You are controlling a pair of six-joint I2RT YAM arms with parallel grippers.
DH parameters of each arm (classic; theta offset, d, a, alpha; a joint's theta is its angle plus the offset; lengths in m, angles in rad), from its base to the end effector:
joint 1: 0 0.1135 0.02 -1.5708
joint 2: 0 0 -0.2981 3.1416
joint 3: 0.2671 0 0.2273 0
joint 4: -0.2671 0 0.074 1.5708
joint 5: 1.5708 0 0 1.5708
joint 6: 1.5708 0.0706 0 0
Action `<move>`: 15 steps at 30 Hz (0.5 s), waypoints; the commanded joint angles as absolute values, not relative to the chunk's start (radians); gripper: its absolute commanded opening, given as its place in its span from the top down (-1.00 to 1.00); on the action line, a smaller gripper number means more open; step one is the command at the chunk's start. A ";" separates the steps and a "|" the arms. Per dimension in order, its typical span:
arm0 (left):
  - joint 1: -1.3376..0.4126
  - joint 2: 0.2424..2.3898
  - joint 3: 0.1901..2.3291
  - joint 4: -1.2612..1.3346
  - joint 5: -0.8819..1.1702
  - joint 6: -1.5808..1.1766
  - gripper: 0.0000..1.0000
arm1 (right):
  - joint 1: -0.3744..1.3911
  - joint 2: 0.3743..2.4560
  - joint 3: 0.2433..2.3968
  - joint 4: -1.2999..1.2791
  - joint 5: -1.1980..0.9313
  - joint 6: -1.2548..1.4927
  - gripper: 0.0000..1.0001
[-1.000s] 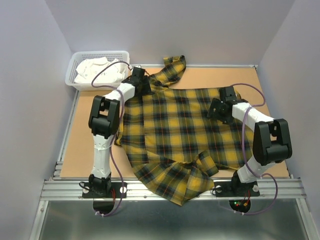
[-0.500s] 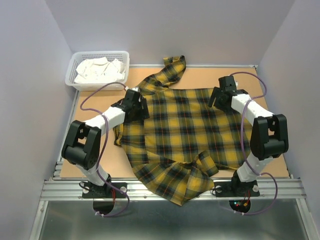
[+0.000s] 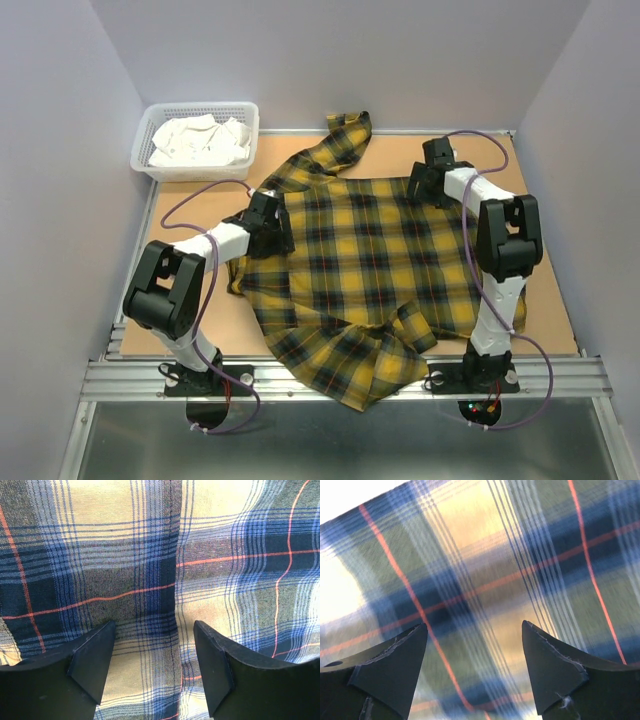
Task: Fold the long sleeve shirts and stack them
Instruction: Flatten the shirt out
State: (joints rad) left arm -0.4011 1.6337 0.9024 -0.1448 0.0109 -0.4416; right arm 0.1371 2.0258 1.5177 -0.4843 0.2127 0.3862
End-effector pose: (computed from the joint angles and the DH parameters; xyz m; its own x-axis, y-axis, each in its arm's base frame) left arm 0.3077 -0.1313 0.1982 -0.8090 -0.1211 -0.5752 0.0565 0.9580 -0.2812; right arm 0.4477 0.0467 0.2073 -0.7756 0.2647 -0.5730 0.2946 0.9547 0.0422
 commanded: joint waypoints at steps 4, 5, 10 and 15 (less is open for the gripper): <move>-0.376 1.626 0.839 -0.221 0.008 -0.423 -0.50 | 0.135 2.161 1.673 -0.433 0.299 0.344 -0.63; -0.373 1.626 0.839 -0.219 0.008 -0.422 -0.50 | 0.133 2.186 1.681 -0.433 0.317 0.339 -0.64; -0.341 1.661 0.886 -0.224 0.008 -0.396 -0.50 | 0.129 2.241 1.721 -0.433 0.345 0.328 -0.67; -0.330 1.779 1.035 -0.233 0.009 -0.365 -0.50 | 0.118 2.296 1.781 -0.433 0.339 0.321 -0.68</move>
State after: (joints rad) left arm -0.3481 1.6768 0.9550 -0.1574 0.0326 -0.4156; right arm 0.1387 2.2349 1.7302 -0.4423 0.2913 0.3420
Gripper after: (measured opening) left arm 0.752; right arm 0.839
